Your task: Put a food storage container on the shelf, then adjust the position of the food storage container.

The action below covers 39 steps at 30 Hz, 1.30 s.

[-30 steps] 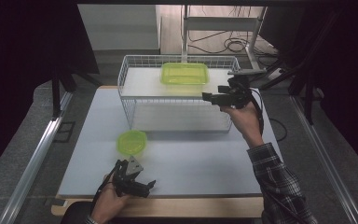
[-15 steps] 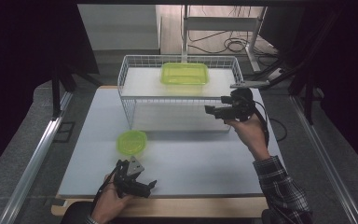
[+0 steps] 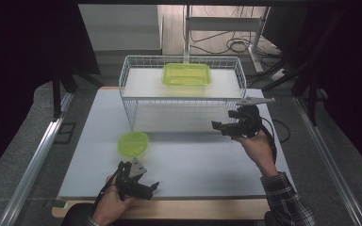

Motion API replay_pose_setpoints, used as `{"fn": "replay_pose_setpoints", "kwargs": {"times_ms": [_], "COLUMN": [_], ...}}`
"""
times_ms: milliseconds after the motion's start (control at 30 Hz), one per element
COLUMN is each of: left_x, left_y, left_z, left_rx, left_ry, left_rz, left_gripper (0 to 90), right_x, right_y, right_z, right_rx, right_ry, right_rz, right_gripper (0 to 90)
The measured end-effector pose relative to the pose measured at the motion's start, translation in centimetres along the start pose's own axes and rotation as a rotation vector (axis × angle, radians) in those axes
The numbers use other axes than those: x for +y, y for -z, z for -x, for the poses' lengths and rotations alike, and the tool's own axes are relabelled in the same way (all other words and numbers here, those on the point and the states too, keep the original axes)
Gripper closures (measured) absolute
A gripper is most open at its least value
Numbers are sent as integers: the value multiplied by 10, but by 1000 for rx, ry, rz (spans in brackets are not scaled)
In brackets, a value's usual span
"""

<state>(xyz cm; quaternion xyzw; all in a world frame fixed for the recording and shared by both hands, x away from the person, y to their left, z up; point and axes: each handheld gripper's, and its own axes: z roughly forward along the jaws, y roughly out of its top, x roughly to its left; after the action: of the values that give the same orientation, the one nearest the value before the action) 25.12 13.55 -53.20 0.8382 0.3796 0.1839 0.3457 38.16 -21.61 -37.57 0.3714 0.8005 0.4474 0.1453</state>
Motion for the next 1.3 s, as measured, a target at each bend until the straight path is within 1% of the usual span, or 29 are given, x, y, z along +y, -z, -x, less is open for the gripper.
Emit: {"fn": "replay_pose_setpoints", "kwargs": {"times_ms": [233,333,400,433,600,700,767,867,933,1067,1100,1167,1233,1300], "left_x": [0,0,0,0,-1,-2,-2,-1,-1,-1,-1,-1,-1,-2], "left_y": [2,3,3,3,1,0,0,3,4,6,7,8,9,9], "left_z": [-1,-3,-3,-3,-2,-2,-2,-2,-1,-3,-3,-5,-7,-10], "left_rx": [-19,-26,-29,-29,-13,18,17,3,1,-13,-18,-32,-46,-44], "left_ry": [8,14,10,2,-13,-25,-33,-40,-38,-41,-34,-3,26,34], "left_rz": [15,18,15,11,-21,-53,-62,-54,-46,-38,-33,-10,16,36], "left_gripper": [0,0,0,0,0,4,5,5,7,5,5,11,22,23], "right_x": [-22,-33,-42,-46,-65,-74,-81,-92,-100,-116,-119,-123,-124,-125], "right_y": [2,1,0,-1,-5,-7,-8,-10,-12,-16,-17,-17,-17,-17], "right_z": [-6,-8,-9,-9,-11,-12,-13,-14,-14,-14,-14,-13,-12,-13], "right_rx": [-16,-12,0,5,6,9,17,29,29,51,45,34,34,36], "right_ry": [17,16,10,11,30,38,41,28,31,39,48,69,69,66], "right_rz": [-12,-10,-5,-7,-11,-13,-18,-26,-34,-43,-48,-48,-46,-48], "right_gripper": [144,132,115,106,73,59,52,46,43,38,37,33,31,31]}}
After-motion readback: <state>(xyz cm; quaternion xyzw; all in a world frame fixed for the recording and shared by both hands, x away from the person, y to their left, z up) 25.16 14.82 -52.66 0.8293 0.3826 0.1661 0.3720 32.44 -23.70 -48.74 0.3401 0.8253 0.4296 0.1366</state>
